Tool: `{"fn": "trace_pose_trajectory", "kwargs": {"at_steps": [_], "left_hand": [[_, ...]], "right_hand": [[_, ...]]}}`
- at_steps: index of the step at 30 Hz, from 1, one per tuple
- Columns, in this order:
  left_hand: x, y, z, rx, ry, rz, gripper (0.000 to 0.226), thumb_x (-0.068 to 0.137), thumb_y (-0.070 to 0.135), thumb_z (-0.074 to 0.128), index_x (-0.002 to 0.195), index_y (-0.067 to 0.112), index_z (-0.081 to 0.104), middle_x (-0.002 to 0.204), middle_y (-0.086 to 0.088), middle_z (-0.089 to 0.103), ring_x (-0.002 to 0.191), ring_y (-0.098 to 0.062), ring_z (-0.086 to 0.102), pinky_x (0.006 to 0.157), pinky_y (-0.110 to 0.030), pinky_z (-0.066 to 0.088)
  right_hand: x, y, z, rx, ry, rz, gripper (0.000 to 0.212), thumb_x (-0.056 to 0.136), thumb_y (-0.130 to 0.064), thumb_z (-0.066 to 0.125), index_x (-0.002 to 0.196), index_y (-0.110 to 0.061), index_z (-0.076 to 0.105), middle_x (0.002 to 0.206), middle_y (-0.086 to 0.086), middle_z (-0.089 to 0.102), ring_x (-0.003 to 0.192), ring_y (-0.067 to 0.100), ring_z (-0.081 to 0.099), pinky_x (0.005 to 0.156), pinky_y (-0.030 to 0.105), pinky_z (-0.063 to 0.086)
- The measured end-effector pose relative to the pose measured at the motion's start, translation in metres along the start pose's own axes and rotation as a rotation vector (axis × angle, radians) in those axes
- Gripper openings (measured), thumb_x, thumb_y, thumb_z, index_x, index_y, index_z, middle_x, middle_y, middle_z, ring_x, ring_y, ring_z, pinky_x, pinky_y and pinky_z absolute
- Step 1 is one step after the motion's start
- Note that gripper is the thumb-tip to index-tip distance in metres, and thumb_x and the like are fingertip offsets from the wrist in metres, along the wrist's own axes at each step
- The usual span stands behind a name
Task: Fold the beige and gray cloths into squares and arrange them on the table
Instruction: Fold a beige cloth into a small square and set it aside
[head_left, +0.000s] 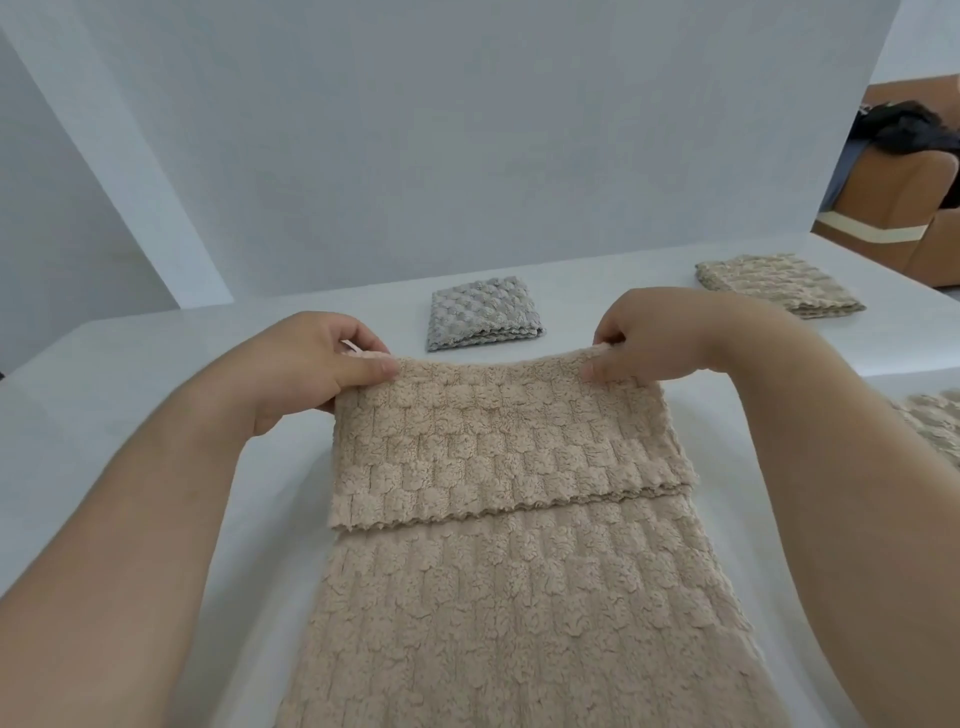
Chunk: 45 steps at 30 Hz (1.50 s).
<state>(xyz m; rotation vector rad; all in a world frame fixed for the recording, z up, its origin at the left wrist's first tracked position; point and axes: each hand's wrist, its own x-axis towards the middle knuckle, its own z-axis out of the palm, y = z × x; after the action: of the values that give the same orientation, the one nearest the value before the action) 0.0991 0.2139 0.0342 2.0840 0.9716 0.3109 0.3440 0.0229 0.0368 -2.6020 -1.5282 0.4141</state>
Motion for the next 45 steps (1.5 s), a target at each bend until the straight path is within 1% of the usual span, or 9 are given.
{"fn": "trace_pose_trajectory", "kwargs": {"at_steps": [6, 12, 20, 28, 32, 36, 38, 42, 45], "left_hand": [[-0.006, 0.012, -0.007, -0.241, 0.132, 0.004, 0.031, 0.085, 0.019, 0.079, 0.111, 0.011, 0.064, 0.099, -0.011, 0.068, 0.079, -0.018, 0.067, 0.067, -0.029, 0.053], [-0.011, 0.021, -0.011, -0.504, 0.243, 0.040, 0.024, 0.089, 0.006, 0.073, 0.105, 0.013, 0.057, 0.090, -0.010, 0.068, 0.071, -0.017, 0.063, 0.070, -0.032, 0.053], [-0.021, 0.030, 0.002, -0.230, 0.611, 0.239, 0.035, 0.083, 0.026, 0.082, 0.099, 0.024, 0.050, 0.099, 0.003, 0.068, 0.079, -0.006, 0.064, 0.067, -0.024, 0.048], [-0.027, 0.035, 0.011, -0.183, 0.543, 0.314, 0.021, 0.088, 0.011, 0.071, 0.078, 0.023, 0.056, 0.074, 0.005, 0.066, 0.064, -0.010, 0.059, 0.060, -0.025, 0.049], [-0.029, 0.035, 0.017, -0.139, 0.468, 0.362, 0.023, 0.089, 0.006, 0.067, 0.075, 0.024, 0.063, 0.071, 0.005, 0.067, 0.058, -0.014, 0.055, 0.052, -0.029, 0.043], [-0.035, 0.039, 0.022, -0.120, 0.405, 0.450, 0.023, 0.092, 0.008, 0.067, 0.082, 0.029, 0.072, 0.068, 0.008, 0.066, 0.057, -0.011, 0.053, 0.053, -0.020, 0.042], [-0.039, 0.042, 0.023, -0.109, 0.388, 0.496, 0.023, 0.093, 0.009, 0.067, 0.086, 0.030, 0.074, 0.073, 0.004, 0.069, 0.061, -0.013, 0.057, 0.056, -0.023, 0.046], [-0.046, 0.048, 0.025, -0.120, 0.366, 0.533, 0.026, 0.094, 0.009, 0.063, 0.088, 0.030, 0.076, 0.084, 0.007, 0.075, 0.081, -0.015, 0.069, 0.077, -0.033, 0.057], [-0.050, 0.050, 0.025, -0.115, 0.332, 0.545, 0.024, 0.096, 0.012, 0.061, 0.090, 0.030, 0.076, 0.087, 0.012, 0.075, 0.086, -0.007, 0.070, 0.081, -0.025, 0.056]], "right_hand": [[-0.013, 0.004, -0.019, 0.079, 0.089, -0.011, 0.031, 0.088, -0.049, 0.072, 0.080, -0.019, 0.068, 0.070, 0.001, 0.073, 0.066, 0.020, 0.069, 0.067, 0.035, 0.053], [-0.024, -0.003, -0.028, 0.285, 0.180, -0.054, 0.027, 0.086, -0.044, 0.076, 0.101, -0.036, 0.055, 0.081, 0.003, 0.077, 0.053, 0.012, 0.068, 0.073, 0.045, 0.061], [-0.043, -0.024, -0.036, 0.409, 0.198, -0.244, 0.009, 0.100, -0.036, 0.059, 0.104, -0.045, 0.060, 0.079, -0.004, 0.074, 0.061, 0.011, 0.069, 0.074, 0.038, 0.058], [-0.049, -0.037, -0.036, 0.470, 0.071, -0.400, 0.020, 0.088, -0.043, 0.070, 0.105, -0.032, 0.072, 0.088, -0.008, 0.077, 0.077, 0.012, 0.071, 0.079, 0.038, 0.058], [-0.055, -0.046, -0.035, 0.394, -0.149, -0.471, 0.052, 0.086, -0.013, 0.077, 0.130, -0.034, 0.058, 0.097, -0.021, 0.074, 0.087, 0.009, 0.072, 0.082, 0.033, 0.055], [-0.052, -0.058, -0.028, 0.396, 0.042, -0.462, 0.009, 0.098, -0.024, 0.065, 0.105, -0.025, 0.070, 0.081, -0.015, 0.077, 0.074, 0.007, 0.074, 0.077, 0.041, 0.055], [-0.052, -0.064, -0.025, 0.412, 0.088, -0.442, 0.011, 0.099, -0.030, 0.062, 0.096, -0.023, 0.070, 0.077, -0.009, 0.077, 0.067, 0.011, 0.073, 0.075, 0.045, 0.056], [-0.050, -0.069, -0.021, 0.410, 0.169, -0.427, 0.016, 0.099, -0.035, 0.061, 0.096, -0.021, 0.067, 0.068, -0.006, 0.075, 0.055, 0.010, 0.067, 0.056, 0.021, 0.051], [-0.048, -0.070, -0.021, 0.413, 0.222, -0.412, 0.019, 0.100, -0.036, 0.059, 0.092, -0.021, 0.067, 0.065, -0.005, 0.073, 0.053, 0.010, 0.066, 0.047, 0.012, 0.042]]}}
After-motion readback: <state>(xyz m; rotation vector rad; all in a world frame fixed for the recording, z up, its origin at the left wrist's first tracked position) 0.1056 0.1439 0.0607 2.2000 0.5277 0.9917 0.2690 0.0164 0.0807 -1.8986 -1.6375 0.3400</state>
